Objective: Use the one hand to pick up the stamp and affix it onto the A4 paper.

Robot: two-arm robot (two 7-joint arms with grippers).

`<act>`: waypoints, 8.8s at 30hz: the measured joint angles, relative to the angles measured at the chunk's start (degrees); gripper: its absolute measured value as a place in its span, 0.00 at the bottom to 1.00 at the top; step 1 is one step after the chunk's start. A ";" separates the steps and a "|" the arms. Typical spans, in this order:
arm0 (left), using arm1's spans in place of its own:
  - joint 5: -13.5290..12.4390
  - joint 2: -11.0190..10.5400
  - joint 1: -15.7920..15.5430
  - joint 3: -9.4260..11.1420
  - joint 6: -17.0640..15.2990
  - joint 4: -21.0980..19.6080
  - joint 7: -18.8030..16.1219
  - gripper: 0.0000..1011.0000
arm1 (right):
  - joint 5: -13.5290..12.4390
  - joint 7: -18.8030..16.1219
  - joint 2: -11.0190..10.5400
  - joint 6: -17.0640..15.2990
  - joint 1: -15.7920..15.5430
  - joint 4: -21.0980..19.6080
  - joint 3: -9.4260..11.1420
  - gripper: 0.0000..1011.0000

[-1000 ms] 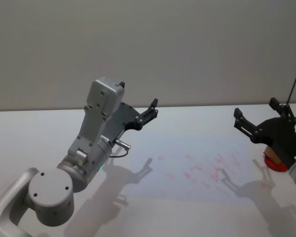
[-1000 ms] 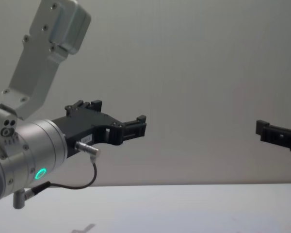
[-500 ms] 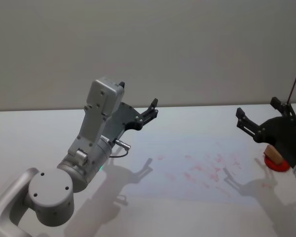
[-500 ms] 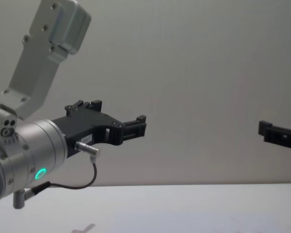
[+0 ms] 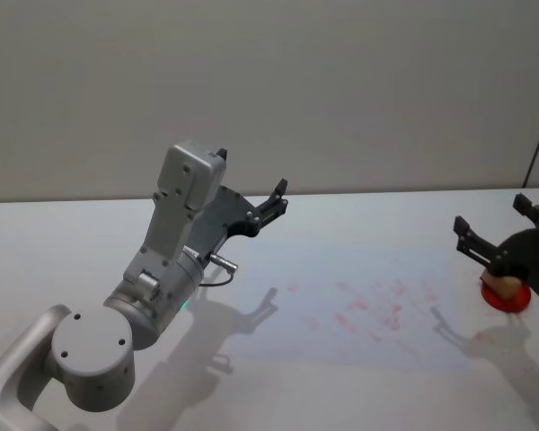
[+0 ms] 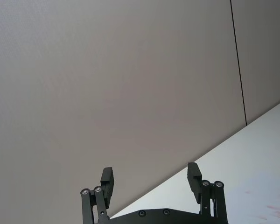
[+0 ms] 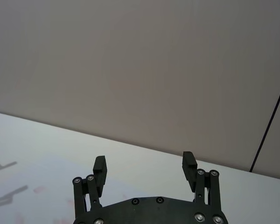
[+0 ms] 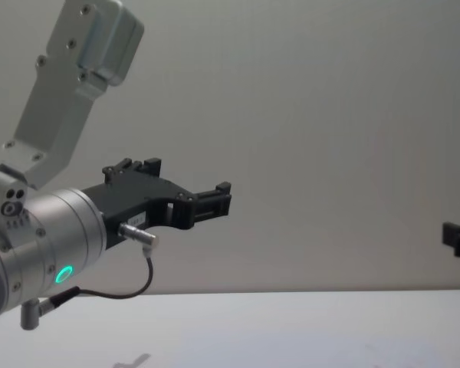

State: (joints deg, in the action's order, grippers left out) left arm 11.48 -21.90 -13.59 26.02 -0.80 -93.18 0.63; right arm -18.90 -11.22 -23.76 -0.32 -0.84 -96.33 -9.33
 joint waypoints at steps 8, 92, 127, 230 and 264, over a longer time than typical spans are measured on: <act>0.00 0.00 0.00 0.00 0.00 0.00 0.00 0.99 | 0.11 -1.26 -1.13 -0.06 -0.22 1.71 0.77 0.99; 0.00 0.00 0.00 0.00 0.00 0.00 0.00 0.99 | 2.33 -4.48 2.15 -5.56 9.05 21.19 -0.40 0.99; 0.00 0.00 0.00 0.00 0.00 0.00 0.00 0.99 | 3.06 -3.29 3.16 -6.18 9.81 22.09 -1.12 0.37; 0.00 0.00 0.00 0.00 0.00 0.00 0.00 0.99 | 5.38 -3.97 2.94 -3.07 9.59 24.47 -0.72 0.22; 0.00 0.00 0.00 0.00 0.00 0.00 0.00 0.99 | 4.24 -11.36 7.31 -3.70 12.30 18.64 -4.54 0.22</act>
State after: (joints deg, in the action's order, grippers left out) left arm 11.48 -21.89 -13.59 26.02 -0.80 -93.17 0.62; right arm -14.66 -22.58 -16.45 -4.02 11.45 -77.69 -13.87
